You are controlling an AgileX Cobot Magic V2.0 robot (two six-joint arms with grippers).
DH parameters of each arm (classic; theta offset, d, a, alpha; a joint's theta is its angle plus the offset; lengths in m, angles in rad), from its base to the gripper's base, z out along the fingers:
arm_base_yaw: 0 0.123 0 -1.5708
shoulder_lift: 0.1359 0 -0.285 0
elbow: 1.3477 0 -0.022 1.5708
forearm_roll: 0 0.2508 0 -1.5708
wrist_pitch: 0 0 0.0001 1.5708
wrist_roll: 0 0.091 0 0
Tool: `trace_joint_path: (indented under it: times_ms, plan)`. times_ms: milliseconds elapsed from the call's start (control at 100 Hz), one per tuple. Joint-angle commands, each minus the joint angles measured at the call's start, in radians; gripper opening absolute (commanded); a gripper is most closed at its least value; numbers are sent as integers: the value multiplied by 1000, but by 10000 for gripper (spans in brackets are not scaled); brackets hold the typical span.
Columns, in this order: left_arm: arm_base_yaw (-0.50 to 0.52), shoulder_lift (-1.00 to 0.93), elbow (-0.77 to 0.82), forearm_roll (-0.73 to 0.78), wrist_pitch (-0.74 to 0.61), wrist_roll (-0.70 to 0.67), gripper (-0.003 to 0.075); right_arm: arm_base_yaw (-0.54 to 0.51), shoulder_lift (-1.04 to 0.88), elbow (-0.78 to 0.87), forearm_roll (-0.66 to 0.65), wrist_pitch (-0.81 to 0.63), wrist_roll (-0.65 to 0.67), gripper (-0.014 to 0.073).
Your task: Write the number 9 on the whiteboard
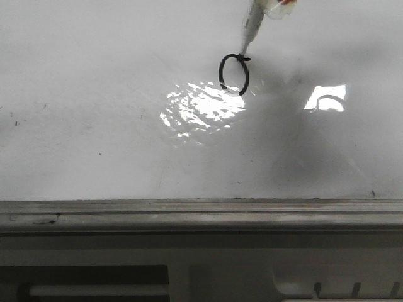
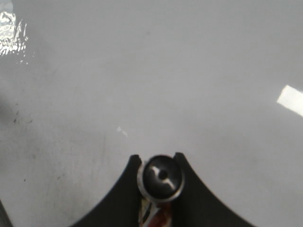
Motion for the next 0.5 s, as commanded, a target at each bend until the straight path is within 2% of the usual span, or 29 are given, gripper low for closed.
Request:
trace_joint_path:
  times_ms: [0, 60, 130, 330, 490]
  plan:
    - [2, 6, -27, -60, -16, -9, 367, -13, -1, -30, -16, 54, -18, -68]
    - [2, 6, -27, -60, -16, -9, 367, -9, -1, -20, 15, 125, -18, -52]
    - [2, 6, -27, -60, -16, -9, 367, 2, -4, 10, 81, 143, -18, -52]
    - [2, 6, -27, -60, -16, -9, 367, 94, -4, 126, 108, 64, -18, -52]
    - [2, 6, -27, -60, -16, -9, 367, 103, -5, 138, 110, -30, -18, -52]
